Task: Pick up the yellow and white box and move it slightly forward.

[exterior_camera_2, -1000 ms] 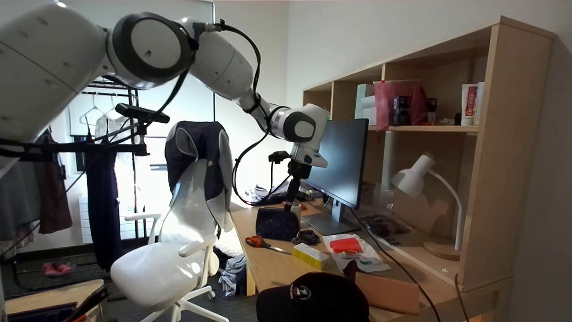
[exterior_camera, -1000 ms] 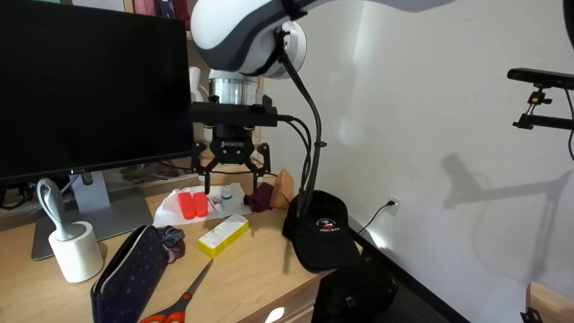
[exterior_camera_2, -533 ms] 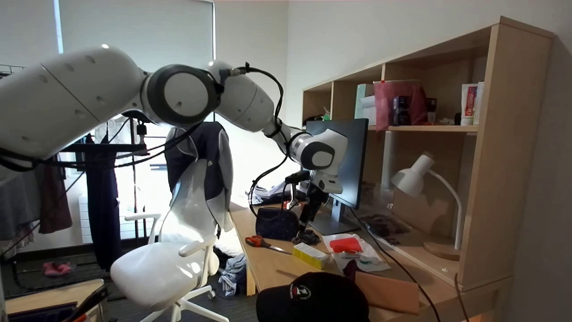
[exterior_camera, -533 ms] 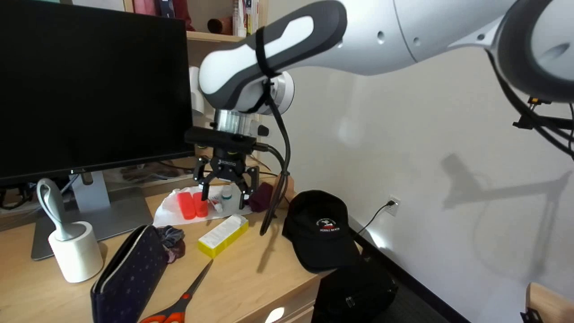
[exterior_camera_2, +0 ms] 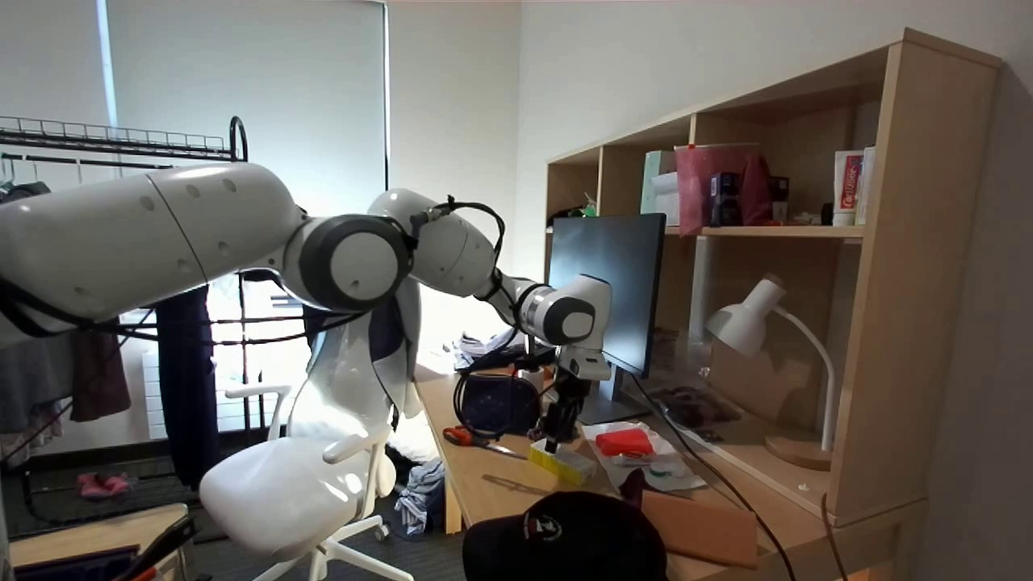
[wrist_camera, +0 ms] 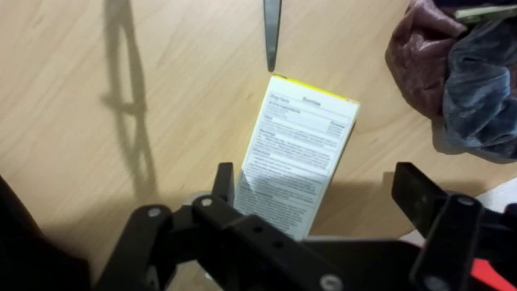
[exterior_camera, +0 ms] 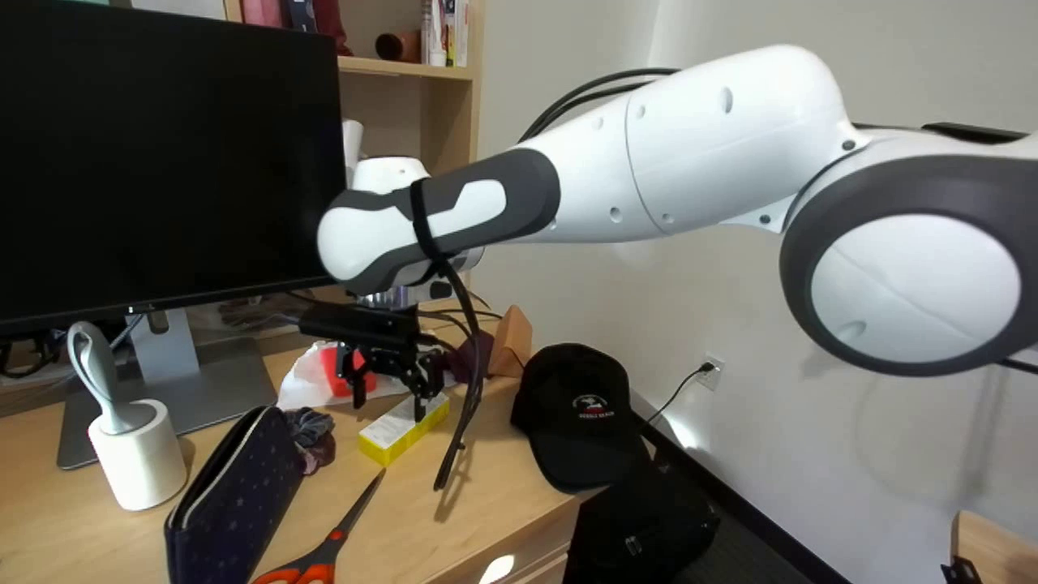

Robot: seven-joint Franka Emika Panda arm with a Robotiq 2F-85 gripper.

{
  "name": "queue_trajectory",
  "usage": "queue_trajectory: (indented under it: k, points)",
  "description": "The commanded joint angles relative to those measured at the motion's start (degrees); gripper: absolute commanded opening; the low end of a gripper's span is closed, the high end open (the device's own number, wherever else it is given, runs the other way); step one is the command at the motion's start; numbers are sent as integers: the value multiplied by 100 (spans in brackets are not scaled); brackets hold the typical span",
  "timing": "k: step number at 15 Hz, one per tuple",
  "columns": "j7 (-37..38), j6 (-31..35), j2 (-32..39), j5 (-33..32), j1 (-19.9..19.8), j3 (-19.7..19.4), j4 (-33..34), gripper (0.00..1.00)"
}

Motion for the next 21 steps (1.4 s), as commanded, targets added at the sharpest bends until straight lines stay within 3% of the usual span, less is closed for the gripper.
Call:
queue_trajectory:
  k: [1,7,16,21]
  points:
    - [544,-253,482,-272,101,-103,779,100]
    - [1127,-167,675,-164,-1,29,1014,100]
    - [1543,272,313,-36,47,-42,584,100]
    - [1561,137,255,-26,38,0,491,100]
